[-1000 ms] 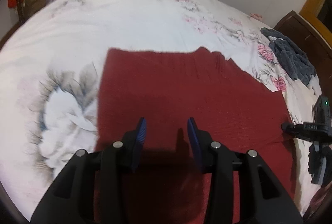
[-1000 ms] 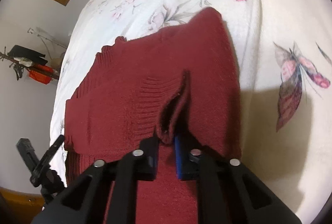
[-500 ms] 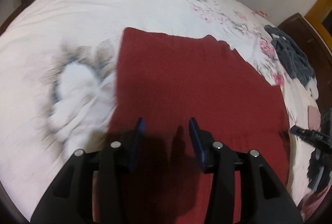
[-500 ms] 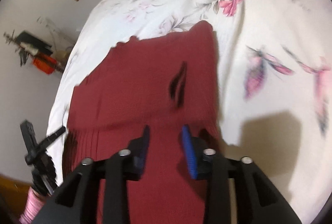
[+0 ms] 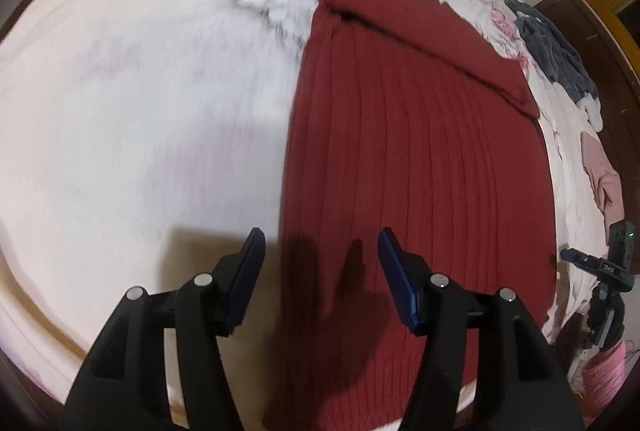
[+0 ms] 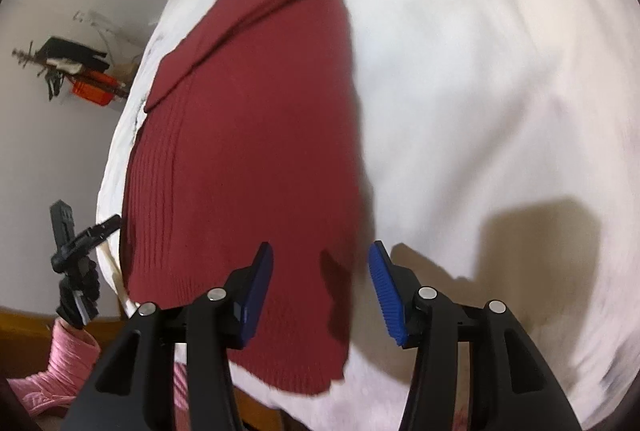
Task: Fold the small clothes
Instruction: 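Grasp the sweater hem with the left tool and lift it toward the collar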
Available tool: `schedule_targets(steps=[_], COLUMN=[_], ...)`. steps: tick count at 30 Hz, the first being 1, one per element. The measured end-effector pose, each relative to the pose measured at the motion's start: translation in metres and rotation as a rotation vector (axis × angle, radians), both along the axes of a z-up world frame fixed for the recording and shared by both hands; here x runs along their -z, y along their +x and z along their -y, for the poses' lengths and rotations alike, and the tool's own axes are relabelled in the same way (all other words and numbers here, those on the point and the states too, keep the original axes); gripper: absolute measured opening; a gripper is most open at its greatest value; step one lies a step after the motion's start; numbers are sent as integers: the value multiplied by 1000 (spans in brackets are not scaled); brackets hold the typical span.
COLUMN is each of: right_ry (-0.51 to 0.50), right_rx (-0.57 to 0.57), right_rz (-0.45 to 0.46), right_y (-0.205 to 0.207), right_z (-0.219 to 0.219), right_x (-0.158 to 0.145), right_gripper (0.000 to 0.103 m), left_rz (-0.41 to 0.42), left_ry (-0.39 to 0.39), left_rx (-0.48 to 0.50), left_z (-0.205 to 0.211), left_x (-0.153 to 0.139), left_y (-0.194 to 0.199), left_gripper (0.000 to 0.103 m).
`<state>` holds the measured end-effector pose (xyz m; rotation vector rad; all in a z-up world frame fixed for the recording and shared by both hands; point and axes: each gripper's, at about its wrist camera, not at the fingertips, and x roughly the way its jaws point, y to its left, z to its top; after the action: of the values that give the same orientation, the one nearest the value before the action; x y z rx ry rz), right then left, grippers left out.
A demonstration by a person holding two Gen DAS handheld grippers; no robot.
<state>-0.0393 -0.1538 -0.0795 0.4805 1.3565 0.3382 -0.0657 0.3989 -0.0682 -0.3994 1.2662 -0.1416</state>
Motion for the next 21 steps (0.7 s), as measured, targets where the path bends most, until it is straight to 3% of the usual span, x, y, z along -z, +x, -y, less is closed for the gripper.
schedule_targets(steps=[5, 16, 21], right_ry=[8, 93, 209], right_rx=[16, -19, -60], right_rz=[-32, -51, -63], right_y=[-17, -23, -30], right_z=[4, -24, -40], right_x=[13, 27, 29], right_gripper=[51, 51, 47], left_rz=[-37, -53, -57], left_ry=[1, -52, -91], left_rx=[1, 15, 33], left_z=[4, 11, 21], left_x=[23, 22, 23], left_y=[-15, -34, -43], left_gripper=[59, 57, 55])
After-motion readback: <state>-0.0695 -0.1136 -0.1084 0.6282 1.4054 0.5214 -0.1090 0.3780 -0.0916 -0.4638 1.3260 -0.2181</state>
